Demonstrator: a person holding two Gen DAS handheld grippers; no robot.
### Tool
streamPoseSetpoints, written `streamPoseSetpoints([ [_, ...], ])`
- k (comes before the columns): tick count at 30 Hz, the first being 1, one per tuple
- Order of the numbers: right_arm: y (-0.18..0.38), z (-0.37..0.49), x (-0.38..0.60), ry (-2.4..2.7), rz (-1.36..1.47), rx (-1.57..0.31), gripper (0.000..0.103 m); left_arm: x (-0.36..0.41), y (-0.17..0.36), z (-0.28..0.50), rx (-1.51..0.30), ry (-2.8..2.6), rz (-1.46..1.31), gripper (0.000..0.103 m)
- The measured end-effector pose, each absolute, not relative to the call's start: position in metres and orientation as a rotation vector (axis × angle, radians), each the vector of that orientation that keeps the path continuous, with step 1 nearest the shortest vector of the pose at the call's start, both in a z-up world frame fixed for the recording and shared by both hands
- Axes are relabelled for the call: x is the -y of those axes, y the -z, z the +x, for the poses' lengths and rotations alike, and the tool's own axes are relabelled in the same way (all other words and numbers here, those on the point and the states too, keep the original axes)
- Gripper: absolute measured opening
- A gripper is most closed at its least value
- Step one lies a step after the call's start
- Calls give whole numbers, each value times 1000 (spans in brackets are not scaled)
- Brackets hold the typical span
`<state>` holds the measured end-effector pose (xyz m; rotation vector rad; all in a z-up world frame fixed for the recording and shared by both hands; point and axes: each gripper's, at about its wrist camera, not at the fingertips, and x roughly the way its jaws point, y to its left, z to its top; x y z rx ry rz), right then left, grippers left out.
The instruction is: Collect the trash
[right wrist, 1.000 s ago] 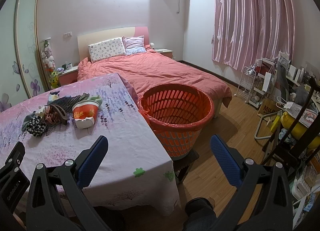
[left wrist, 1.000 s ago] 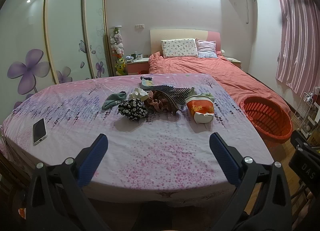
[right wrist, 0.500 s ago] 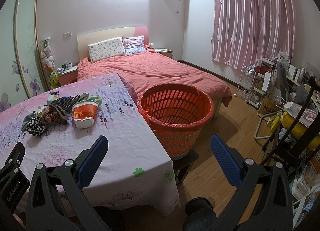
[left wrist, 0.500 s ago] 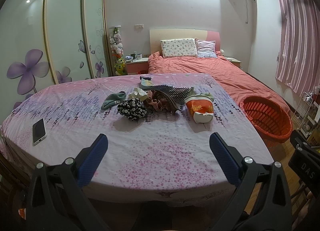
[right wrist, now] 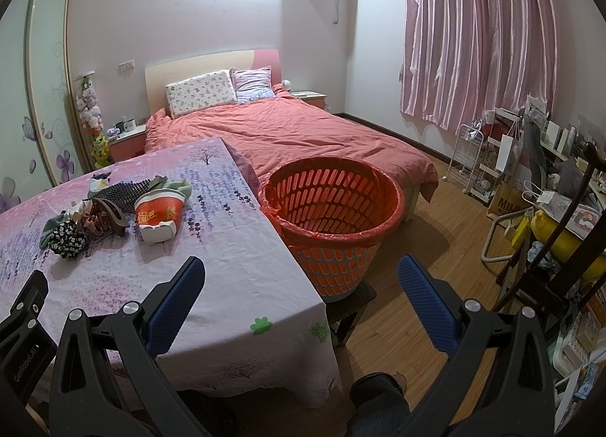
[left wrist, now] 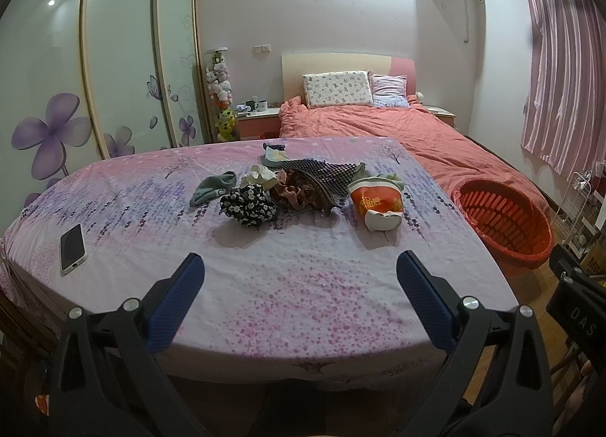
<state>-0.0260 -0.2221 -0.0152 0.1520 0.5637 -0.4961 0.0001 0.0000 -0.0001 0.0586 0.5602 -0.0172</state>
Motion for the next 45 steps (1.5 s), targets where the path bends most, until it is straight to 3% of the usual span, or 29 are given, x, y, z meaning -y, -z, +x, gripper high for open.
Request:
streamPoseSetpoints([
  [45,23,-2,225,496,149,-596,101,1,8,26,-592,7,57,99],
])
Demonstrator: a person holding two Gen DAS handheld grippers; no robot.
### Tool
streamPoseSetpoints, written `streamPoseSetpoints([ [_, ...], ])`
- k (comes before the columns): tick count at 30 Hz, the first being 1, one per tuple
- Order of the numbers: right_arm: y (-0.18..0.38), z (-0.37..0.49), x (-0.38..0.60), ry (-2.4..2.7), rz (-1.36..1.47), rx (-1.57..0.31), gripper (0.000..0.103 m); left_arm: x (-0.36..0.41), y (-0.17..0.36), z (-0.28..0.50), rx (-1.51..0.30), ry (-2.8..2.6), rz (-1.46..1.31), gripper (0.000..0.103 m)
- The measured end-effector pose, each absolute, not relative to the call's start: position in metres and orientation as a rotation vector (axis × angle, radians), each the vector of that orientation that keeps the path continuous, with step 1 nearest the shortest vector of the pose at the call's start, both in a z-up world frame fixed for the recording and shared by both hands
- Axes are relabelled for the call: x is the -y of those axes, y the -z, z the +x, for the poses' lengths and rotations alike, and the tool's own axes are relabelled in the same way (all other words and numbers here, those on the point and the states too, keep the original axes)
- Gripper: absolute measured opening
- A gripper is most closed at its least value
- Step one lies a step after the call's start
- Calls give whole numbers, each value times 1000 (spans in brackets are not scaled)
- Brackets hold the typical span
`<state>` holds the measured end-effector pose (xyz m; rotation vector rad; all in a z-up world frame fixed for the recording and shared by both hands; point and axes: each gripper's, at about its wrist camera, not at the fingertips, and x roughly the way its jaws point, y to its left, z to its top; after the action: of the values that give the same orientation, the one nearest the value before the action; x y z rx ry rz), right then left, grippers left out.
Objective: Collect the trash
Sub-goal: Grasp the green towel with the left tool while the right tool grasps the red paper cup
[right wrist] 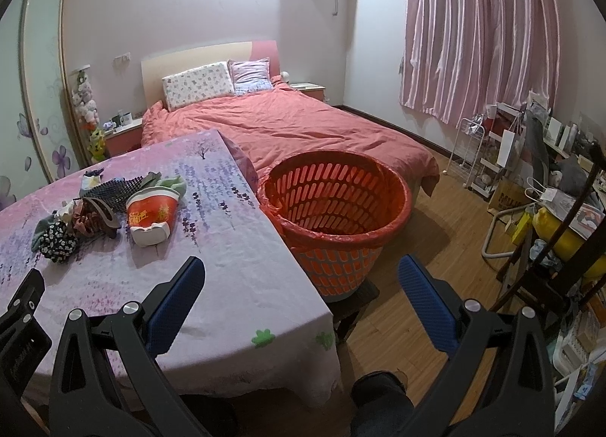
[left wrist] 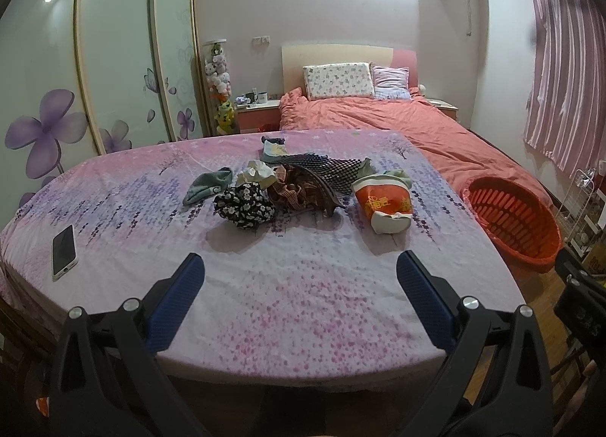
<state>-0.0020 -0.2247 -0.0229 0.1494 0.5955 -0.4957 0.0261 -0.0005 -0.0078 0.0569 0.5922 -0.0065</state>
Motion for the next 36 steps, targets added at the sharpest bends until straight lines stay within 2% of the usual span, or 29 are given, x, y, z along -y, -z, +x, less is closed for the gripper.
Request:
streamPoseSetpoints([
  [10,37,53,212,363,99,-623,101,-28,31,91,-677,-35,36,99],
  [21,60,135,183,109,135,-744,99,-76,53,158,-744,-48,-50,99],
  [23,63,145,178,92,135,-751,98,-81,55,168,-747,-47,-48,99],
  [25,67,156,173,73,140,-769,90,-86,56,179,-752,-47,-49,99],
  [29,74,173,168,59,156,-816,88,-105,56,203,-756,-57,-77,99],
  [36,81,187,160,34,155,-839,79,-149,61,251,-799,-125,-82,84],
])
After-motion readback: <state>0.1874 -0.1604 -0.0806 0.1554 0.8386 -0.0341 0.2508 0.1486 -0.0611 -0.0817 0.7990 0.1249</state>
